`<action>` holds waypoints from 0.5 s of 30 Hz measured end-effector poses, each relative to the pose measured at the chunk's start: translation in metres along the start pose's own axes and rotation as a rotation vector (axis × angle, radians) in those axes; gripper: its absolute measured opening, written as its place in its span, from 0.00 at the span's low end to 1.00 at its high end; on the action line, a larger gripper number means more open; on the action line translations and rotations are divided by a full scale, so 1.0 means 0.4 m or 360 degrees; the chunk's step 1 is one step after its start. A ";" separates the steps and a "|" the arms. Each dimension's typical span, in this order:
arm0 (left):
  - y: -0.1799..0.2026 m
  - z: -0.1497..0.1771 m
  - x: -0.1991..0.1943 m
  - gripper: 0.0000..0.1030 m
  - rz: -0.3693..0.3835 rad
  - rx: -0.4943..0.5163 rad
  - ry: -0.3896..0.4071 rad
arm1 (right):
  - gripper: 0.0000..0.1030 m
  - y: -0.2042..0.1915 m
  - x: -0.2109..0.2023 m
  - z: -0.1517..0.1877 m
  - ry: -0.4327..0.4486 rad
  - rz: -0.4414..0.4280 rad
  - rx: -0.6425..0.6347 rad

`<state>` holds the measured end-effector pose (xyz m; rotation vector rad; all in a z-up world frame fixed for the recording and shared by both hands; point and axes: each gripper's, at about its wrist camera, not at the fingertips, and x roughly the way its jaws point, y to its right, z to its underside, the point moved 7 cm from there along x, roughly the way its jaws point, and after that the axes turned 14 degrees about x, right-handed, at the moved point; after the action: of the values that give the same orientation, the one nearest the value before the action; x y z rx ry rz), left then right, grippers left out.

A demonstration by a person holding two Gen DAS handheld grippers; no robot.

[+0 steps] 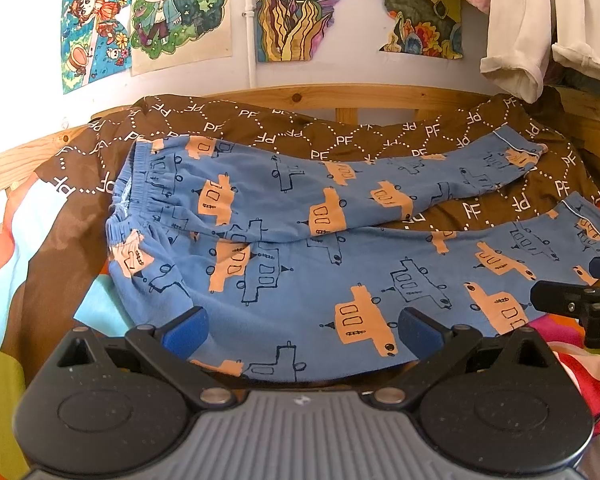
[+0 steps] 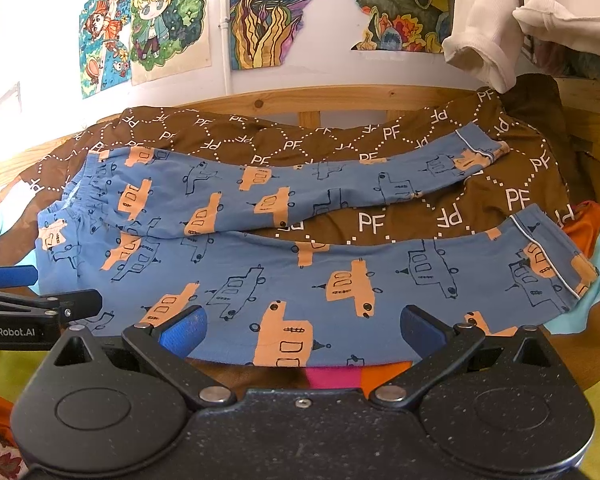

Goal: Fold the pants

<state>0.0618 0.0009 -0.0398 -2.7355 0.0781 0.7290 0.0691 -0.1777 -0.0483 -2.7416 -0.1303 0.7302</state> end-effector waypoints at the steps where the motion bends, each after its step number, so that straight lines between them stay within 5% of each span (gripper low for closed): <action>1: 0.000 0.001 0.000 1.00 0.0000 0.0001 -0.0001 | 0.99 0.002 0.001 -0.001 0.0000 0.0001 0.0002; 15: -0.008 0.004 0.020 1.00 -0.0033 0.0011 -0.0069 | 0.99 0.005 0.002 -0.008 -0.0007 0.0008 0.0032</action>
<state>0.0685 0.0046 -0.0440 -2.7081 0.0423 0.7805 0.0714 -0.1805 -0.0465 -2.7225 -0.1167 0.7350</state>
